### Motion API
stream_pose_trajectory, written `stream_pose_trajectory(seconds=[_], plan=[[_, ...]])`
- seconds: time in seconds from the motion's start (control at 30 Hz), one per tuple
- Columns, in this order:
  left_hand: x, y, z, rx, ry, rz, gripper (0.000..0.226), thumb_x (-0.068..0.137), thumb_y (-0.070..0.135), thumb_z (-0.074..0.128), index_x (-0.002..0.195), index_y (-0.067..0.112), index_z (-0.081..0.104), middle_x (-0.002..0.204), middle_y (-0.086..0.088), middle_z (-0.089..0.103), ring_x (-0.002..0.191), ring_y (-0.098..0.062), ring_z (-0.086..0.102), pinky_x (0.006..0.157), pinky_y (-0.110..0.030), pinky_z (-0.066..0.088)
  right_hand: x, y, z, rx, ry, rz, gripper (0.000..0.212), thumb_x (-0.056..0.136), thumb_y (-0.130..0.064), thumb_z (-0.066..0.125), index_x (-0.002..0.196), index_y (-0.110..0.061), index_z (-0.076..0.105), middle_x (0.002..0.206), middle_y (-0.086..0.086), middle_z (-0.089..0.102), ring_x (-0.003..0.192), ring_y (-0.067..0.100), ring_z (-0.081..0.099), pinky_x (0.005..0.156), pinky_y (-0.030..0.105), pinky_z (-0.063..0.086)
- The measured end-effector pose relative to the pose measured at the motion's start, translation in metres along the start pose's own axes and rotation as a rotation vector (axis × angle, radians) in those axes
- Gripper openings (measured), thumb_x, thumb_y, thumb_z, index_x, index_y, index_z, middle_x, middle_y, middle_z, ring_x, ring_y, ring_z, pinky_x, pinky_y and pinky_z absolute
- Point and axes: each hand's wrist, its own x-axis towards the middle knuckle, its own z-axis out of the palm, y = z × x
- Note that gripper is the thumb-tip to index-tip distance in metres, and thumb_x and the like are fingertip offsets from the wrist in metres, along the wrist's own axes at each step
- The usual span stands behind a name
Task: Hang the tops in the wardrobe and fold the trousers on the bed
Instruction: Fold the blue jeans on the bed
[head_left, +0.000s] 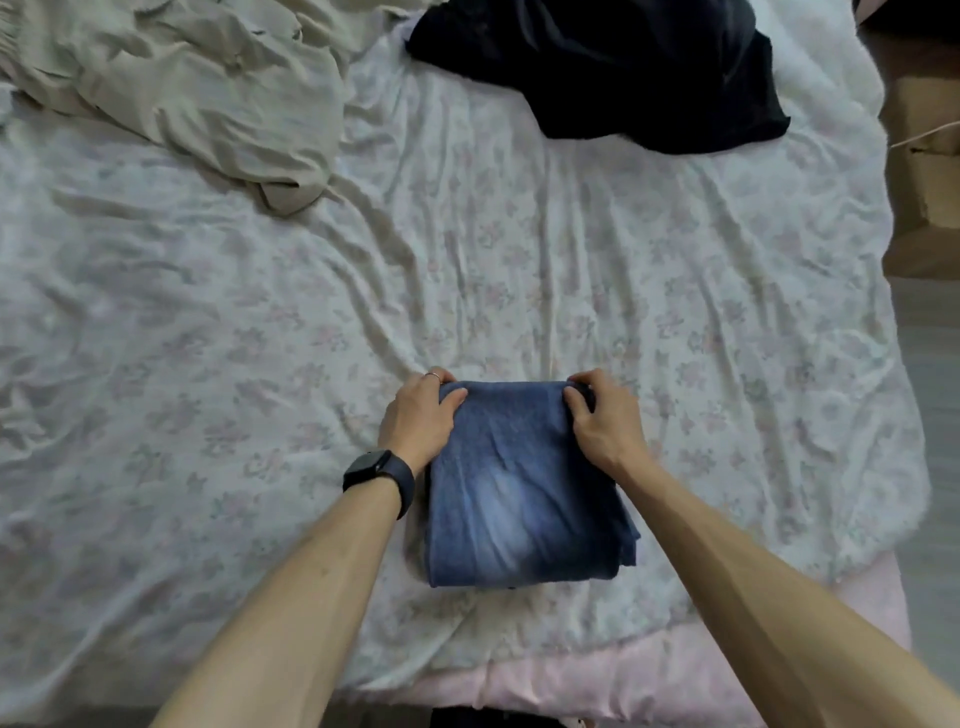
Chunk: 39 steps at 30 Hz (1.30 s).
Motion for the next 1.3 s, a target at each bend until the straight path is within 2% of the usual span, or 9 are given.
stream_pose_trajectory(seconds=[0.2,0.37,0.43,0.6,0.77,0.9,1.1,1.23,1.3], plan=[[-0.004,-0.001,0.026,0.153,0.086,-0.038,0.035,0.103,0.042,0.046,0.131,0.024,0.056,0.126,-0.006,0.051,0.114,-0.03,0.053,0.087,-0.042,0.048,0.005,0.008,0.014,-0.051,0.029,0.052,0.03,0.103,-0.035,0.053,0.128,-0.021,0.061,0.127,0.003,0.055,0.117,0.022,0.054,0.096,0.027,0.04],[-0.067,0.016,0.059,0.308,0.273,0.306,0.062,0.1,0.038,0.042,0.158,0.019,0.031,0.165,-0.009,0.023,0.153,-0.027,0.019,0.123,-0.05,0.01,-0.038,-0.011,0.02,-0.314,0.305,-0.152,0.053,0.098,-0.031,0.058,0.148,-0.016,0.045,0.159,0.008,0.035,0.144,0.029,0.033,0.113,0.044,0.033],[-0.092,0.016,0.078,0.302,0.15,0.33,0.064,0.101,0.042,0.036,0.16,0.023,0.024,0.169,-0.005,0.014,0.156,-0.023,0.007,0.125,-0.049,0.002,-0.069,-0.004,0.026,-0.194,0.337,-0.185,0.061,0.094,-0.029,0.063,0.149,-0.013,0.042,0.157,0.008,0.038,0.143,0.024,0.036,0.114,0.037,0.031],[-0.098,0.008,0.091,0.347,-0.049,0.141,0.062,0.104,0.053,0.02,0.16,0.037,-0.001,0.167,0.005,-0.013,0.155,-0.018,-0.015,0.124,-0.053,-0.002,-0.129,0.04,0.017,0.503,0.136,0.41,0.046,0.084,-0.034,0.082,0.123,-0.025,0.059,0.111,-0.013,0.068,0.113,0.013,0.064,0.086,0.017,0.05],[-0.094,0.035,0.104,0.357,-0.118,0.055,0.07,0.095,0.073,0.015,0.154,0.051,-0.015,0.165,-0.001,-0.029,0.15,-0.033,-0.027,0.113,-0.07,-0.013,-0.155,0.07,0.012,0.777,-0.152,0.343,0.037,0.083,-0.017,0.084,0.117,-0.022,0.07,0.108,-0.007,0.077,0.101,0.009,0.073,0.075,0.017,0.056],[-0.081,0.049,0.111,0.378,-0.147,-0.033,0.079,0.083,0.09,0.012,0.147,0.06,-0.022,0.16,0.0,-0.039,0.145,-0.04,-0.036,0.102,-0.08,-0.015,-0.154,0.082,0.013,0.519,-0.099,0.37,0.019,0.087,-0.041,0.077,0.103,-0.032,0.073,0.096,-0.019,0.076,0.093,-0.002,0.07,0.072,0.013,0.05],[-0.076,0.041,0.111,0.473,-0.093,-0.008,0.077,0.086,0.087,0.014,0.149,0.057,-0.021,0.163,0.001,-0.034,0.148,-0.038,-0.03,0.104,-0.082,-0.01,-0.165,0.086,0.026,0.262,0.061,0.505,0.046,0.081,-0.054,0.076,0.109,-0.022,0.057,0.109,-0.007,0.063,0.107,0.019,0.06,0.08,0.029,0.048],[-0.093,0.026,0.111,0.483,0.002,0.149,0.065,0.1,0.066,0.014,0.157,0.046,-0.012,0.167,0.003,-0.02,0.153,-0.022,-0.021,0.118,-0.068,-0.006,-0.168,0.058,0.027,-0.222,0.404,-0.023,0.058,0.093,-0.042,0.057,0.143,-0.014,0.048,0.152,0.008,0.043,0.139,0.029,0.039,0.112,0.045,0.033],[-0.099,0.013,0.114,0.486,0.04,0.163,0.064,0.104,0.06,0.019,0.158,0.043,-0.01,0.168,0.004,-0.016,0.154,-0.021,-0.018,0.121,-0.062,-0.003,-0.151,0.036,0.041,-0.306,0.388,-0.231,0.056,0.098,-0.037,0.047,0.15,-0.017,0.044,0.162,0.006,0.032,0.151,0.025,0.026,0.121,0.045,0.021]])
